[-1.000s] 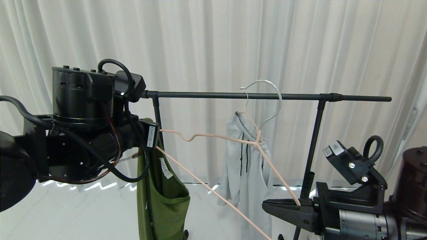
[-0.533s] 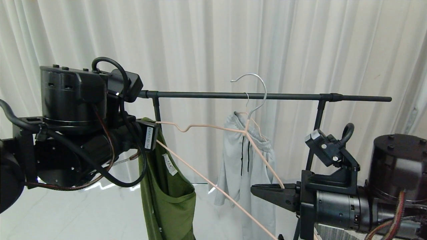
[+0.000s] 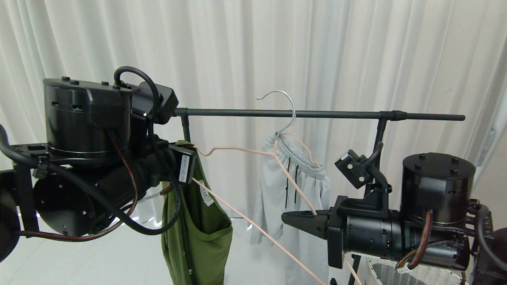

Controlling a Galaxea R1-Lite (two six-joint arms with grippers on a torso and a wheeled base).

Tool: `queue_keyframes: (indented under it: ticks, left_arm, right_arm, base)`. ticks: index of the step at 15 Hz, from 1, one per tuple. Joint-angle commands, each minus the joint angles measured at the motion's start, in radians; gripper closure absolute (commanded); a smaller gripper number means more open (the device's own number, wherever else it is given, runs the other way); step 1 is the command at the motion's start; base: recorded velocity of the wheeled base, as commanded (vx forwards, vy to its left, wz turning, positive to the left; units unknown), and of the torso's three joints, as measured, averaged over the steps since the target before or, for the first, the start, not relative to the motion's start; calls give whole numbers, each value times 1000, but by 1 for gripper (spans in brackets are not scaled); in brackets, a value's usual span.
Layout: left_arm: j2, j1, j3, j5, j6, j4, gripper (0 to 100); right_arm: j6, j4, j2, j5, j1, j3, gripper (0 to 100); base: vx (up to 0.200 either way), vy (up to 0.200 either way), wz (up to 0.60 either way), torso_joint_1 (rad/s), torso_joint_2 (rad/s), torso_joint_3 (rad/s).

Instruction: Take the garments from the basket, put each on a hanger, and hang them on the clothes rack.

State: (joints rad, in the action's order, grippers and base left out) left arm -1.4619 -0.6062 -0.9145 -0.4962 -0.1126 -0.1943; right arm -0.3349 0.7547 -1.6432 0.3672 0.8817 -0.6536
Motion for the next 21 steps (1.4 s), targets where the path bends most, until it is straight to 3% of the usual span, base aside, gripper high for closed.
queue_keyframes:
  ticks: [1,6,12,21]
  left_arm:
    - [2,-3,-1,1,-6,-1,100]
    - [2,5,-1,4,-33,-2,100]
    - [-18,71,-9,4,-65,-2,100]
    - [-15,-29,-4,11,-68,-2,100]
  right_arm:
    - [0,-3,-20,1,5,2,100]
    - [8,-48,2,1,-1,46,100]
    - [10,-48,129,12,-38,149,100]
    - [14,-44,31,16,16,80,100]
  base:
    - [0,0,0,0,0,0]
    - [0,0,0,0,0,0]
    - [0,0,0,0,0,0]
    - [0,0,0,0,0,0]
